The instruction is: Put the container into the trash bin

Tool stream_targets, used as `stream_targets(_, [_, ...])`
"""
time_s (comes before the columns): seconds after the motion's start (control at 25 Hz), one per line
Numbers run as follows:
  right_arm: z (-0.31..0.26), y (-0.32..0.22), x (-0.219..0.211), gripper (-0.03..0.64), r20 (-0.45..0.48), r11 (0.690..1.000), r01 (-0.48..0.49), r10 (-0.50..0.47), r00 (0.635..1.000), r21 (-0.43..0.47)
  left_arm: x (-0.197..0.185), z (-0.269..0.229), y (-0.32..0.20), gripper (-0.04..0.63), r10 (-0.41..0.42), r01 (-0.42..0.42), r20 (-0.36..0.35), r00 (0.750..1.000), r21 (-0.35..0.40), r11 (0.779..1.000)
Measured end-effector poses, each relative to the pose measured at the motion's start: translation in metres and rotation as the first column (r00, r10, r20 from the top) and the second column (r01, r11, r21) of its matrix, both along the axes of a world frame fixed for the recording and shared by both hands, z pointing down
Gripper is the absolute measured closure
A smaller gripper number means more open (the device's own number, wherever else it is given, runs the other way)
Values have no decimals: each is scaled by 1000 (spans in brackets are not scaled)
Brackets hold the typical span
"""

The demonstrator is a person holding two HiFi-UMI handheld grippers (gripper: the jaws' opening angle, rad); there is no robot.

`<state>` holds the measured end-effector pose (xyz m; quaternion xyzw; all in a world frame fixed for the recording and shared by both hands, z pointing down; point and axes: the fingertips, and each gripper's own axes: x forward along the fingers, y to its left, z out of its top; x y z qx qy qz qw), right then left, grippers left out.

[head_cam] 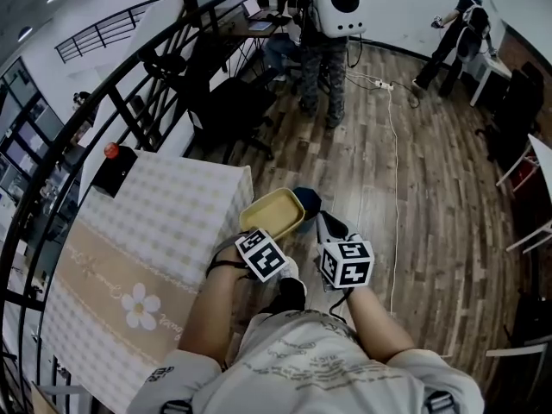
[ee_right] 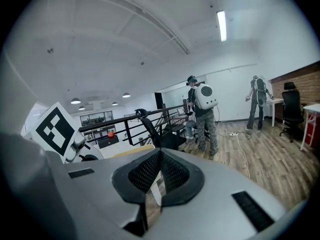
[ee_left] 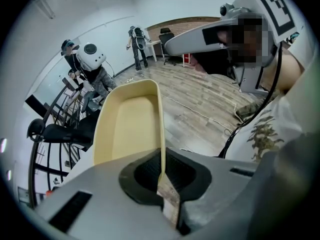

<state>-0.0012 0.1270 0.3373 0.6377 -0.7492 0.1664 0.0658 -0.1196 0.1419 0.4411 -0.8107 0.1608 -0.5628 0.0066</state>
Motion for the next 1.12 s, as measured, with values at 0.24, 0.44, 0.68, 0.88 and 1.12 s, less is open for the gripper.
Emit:
stream_targets(0.24, [9, -66, 28, 614, 3, 1000, -22, 23, 1000, -17, 27, 11, -65, 581, 14, -14, -2, 1000, -23, 1000])
stream_targets(0.44, [16, -130, 45, 614, 8, 999, -19, 19, 1000, -41, 45, 20, -128, 581, 8, -8, 14, 1000, -49, 999])
stream_targets(0.68, [15, -219, 80, 614, 4, 997, -33, 33, 999, -68, 79, 19, -213, 581, 20, -19, 8, 1000, -82, 996])
stream_targets(0.88, [19, -287, 108, 614, 0, 995, -49, 49, 999, -90, 105, 30, -276, 581, 23, -22, 9, 1000, -132, 991])
stream_targets(1.12, [34, -344, 151, 614, -16, 986, -88, 87, 996, -138, 143, 50, -331, 581, 69, -61, 36, 997, -189, 980])
